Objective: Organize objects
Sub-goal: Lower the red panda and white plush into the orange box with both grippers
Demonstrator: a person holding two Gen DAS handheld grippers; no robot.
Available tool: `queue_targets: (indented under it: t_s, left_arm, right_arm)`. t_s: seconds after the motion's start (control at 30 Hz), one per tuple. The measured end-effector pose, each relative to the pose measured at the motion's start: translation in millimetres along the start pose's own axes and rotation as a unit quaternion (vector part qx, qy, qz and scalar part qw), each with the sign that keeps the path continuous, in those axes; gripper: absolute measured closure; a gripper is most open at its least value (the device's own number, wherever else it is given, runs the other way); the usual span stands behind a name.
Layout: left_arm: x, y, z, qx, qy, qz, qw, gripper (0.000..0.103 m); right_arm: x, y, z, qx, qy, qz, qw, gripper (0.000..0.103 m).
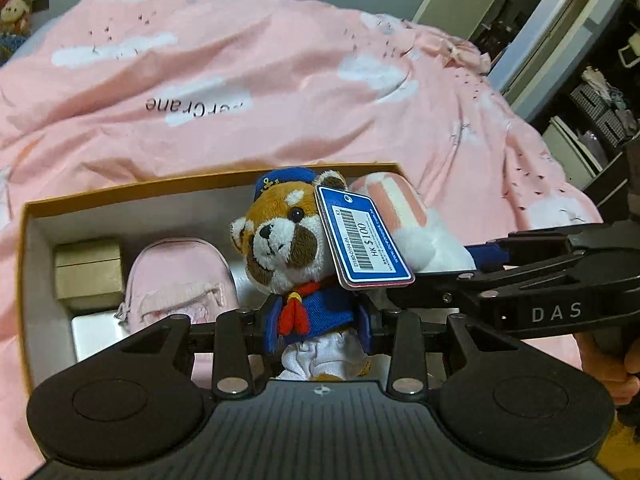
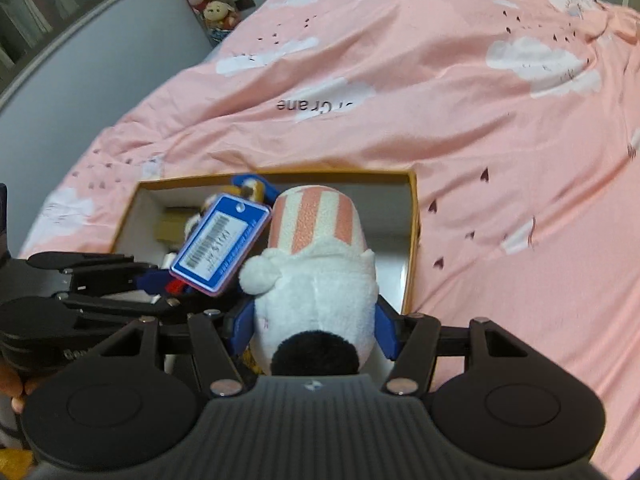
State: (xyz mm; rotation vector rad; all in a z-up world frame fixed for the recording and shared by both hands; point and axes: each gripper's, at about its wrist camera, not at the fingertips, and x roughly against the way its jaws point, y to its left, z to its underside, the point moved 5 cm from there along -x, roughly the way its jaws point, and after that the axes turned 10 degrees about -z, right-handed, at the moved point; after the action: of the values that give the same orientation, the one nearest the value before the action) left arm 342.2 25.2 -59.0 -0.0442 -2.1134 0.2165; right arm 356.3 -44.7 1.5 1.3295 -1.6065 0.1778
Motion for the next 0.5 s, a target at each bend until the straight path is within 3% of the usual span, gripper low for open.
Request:
queue_targets:
  t_s: [0.17,0.5]
  left_arm:
    - [-27,12,-2,0.016,0.025,0.001,0.9996,0.061]
    - [-40,22,4,0.024,0.019,0.018,0.9994,0.059]
  right_arm:
    - [-26,-9,-9,0.014,0.026,0.007,1.0,0.041]
    - [-43,-11,-13,0.019,0.044,-0.003,0.999,0.038]
